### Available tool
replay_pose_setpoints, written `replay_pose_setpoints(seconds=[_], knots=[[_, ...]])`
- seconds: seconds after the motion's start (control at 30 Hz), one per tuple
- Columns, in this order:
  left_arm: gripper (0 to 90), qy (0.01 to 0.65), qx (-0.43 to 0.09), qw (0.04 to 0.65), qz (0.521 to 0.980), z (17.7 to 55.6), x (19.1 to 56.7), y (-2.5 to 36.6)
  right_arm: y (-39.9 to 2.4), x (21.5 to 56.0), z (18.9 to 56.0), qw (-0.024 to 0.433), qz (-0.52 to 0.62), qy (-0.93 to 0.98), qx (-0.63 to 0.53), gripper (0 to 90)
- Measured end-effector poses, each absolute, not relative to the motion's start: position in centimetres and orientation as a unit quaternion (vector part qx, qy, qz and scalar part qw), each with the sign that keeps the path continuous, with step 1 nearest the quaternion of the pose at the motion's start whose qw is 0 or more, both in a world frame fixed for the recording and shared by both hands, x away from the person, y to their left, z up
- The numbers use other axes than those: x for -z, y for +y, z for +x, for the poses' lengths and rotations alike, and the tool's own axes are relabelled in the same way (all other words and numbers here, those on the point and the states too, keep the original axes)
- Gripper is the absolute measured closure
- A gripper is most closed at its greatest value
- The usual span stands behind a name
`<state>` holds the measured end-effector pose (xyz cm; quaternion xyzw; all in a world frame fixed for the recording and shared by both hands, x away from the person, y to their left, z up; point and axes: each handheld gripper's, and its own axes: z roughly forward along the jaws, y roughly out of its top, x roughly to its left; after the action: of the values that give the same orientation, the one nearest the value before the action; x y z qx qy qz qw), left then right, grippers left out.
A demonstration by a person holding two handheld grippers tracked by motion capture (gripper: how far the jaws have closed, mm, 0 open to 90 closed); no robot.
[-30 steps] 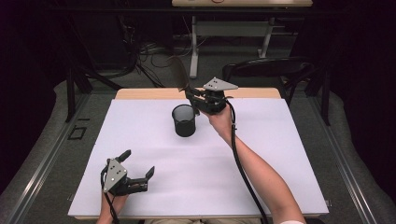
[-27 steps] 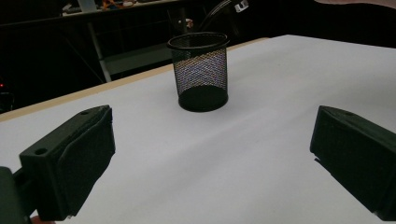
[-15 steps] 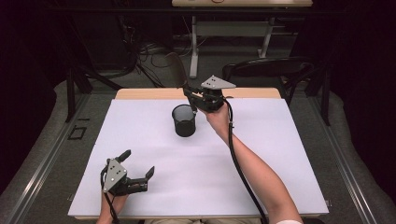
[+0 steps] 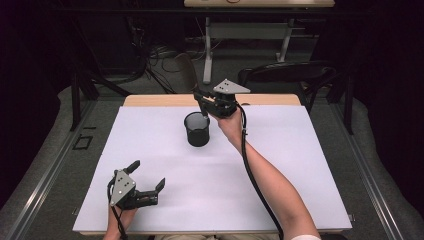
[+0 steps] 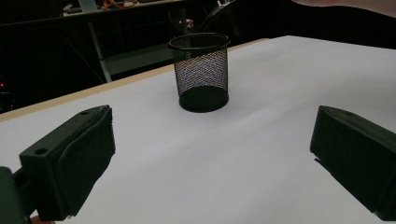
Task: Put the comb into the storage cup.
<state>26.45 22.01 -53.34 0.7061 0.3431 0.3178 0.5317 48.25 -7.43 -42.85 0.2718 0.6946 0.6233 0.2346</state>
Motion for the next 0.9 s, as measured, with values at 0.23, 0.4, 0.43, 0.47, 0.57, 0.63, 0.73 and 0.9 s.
replay_pose_setpoints(seconds=[0.23,0.4,0.43,0.47,0.57,0.63,0.73,0.9], knots=[[0.1,0.343,-0.316,0.532,0.707,26.5,53.4,21.9,-7.2,43.1,48.5,0.233,0.272,0.692,-0.627,72.9],[0.1,0.343,-0.317,0.533,0.706,26.5,53.4,21.9,-7.1,43.1,48.5,0.234,0.272,0.691,-0.627,72.9],[0.1,0.343,-0.317,0.532,0.706,26.5,53.4,21.9,-7.0,43.1,48.5,0.234,0.272,0.692,-0.627,72.9],[0.1,0.343,-0.316,0.533,0.706,26.5,53.4,21.9,-7.0,43.2,48.5,0.235,0.272,0.69,-0.628,72.9],[0.1,0.342,-0.317,0.533,0.706,26.5,53.3,22.0,-6.8,43.3,48.7,0.235,0.271,0.693,-0.626,72.9],[0.1,0.342,-0.317,0.532,0.706,26.5,53.3,22.0,-6.7,43.5,48.7,0.231,0.273,0.694,-0.625,72.9],[0.1,0.343,-0.317,0.532,0.706,26.5,53.3,22.0,-6.5,43.8,48.8,0.232,0.274,0.695,-0.623,72.9],[0.1,0.342,-0.316,0.532,0.707,26.5,53.4,22.0,-6.4,44.0,49.0,0.229,0.279,0.697,-0.62,72.9]])
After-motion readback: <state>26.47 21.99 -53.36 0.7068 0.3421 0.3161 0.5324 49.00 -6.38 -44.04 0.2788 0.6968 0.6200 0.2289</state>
